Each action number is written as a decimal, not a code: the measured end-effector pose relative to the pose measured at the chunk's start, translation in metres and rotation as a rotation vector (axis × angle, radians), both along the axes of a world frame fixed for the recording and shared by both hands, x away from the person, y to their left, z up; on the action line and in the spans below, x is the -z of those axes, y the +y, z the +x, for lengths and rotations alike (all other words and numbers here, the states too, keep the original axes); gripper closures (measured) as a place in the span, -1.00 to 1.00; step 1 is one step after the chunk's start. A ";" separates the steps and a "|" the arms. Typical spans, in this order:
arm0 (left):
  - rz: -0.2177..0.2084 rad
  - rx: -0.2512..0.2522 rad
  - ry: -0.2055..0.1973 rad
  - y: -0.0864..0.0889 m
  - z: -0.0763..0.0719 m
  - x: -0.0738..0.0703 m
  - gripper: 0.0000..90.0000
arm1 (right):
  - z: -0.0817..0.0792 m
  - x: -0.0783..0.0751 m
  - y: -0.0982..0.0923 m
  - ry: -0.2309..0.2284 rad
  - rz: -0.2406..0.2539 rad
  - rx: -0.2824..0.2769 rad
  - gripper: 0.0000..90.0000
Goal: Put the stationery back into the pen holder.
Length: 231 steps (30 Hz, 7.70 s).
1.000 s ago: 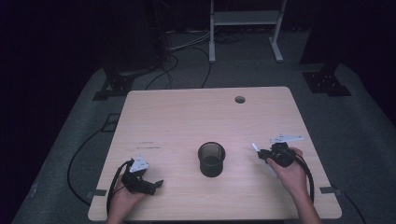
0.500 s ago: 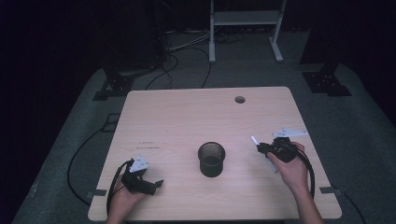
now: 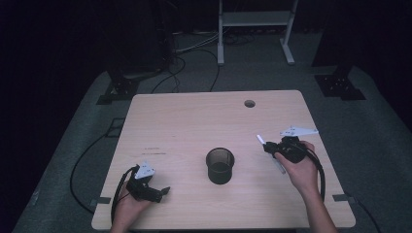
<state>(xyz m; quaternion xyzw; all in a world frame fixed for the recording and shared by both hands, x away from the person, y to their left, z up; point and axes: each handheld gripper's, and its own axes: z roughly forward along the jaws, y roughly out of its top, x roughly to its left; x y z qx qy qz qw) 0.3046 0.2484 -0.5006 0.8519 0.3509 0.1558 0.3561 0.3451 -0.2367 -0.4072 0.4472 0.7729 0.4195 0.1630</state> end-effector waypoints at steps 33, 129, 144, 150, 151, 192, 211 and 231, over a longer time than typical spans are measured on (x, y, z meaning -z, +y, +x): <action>0.000 -0.001 0.002 0.000 0.000 0.000 -1.00 | 0.015 -0.036 0.053 -0.071 0.058 -0.104 0.74; 0.003 0.001 0.000 0.000 0.000 0.000 -1.00 | 0.023 -0.004 0.144 -0.053 0.128 -0.324 0.73; -0.002 -0.001 0.000 0.000 0.000 0.000 -1.00 | 0.013 0.000 0.136 -0.056 0.121 -0.329 0.73; -0.002 -0.001 0.000 0.000 0.000 0.000 -1.00 | 0.011 0.004 0.136 -0.047 0.108 -0.330 0.73; -0.002 -0.001 0.000 0.000 0.000 0.000 -1.00 | 0.011 0.004 0.135 -0.047 0.107 -0.330 0.73; 0.000 0.002 0.000 0.000 0.001 0.000 -1.00 | -0.010 -0.006 0.074 -0.077 0.084 -0.287 0.17; 0.002 0.004 0.001 0.000 0.001 0.000 -1.00 | -0.023 0.020 0.018 -0.072 0.039 -0.190 -0.12; 0.002 0.004 0.000 0.000 0.001 0.000 -1.00 | -0.032 0.071 -0.029 -0.012 -0.044 -0.057 -0.26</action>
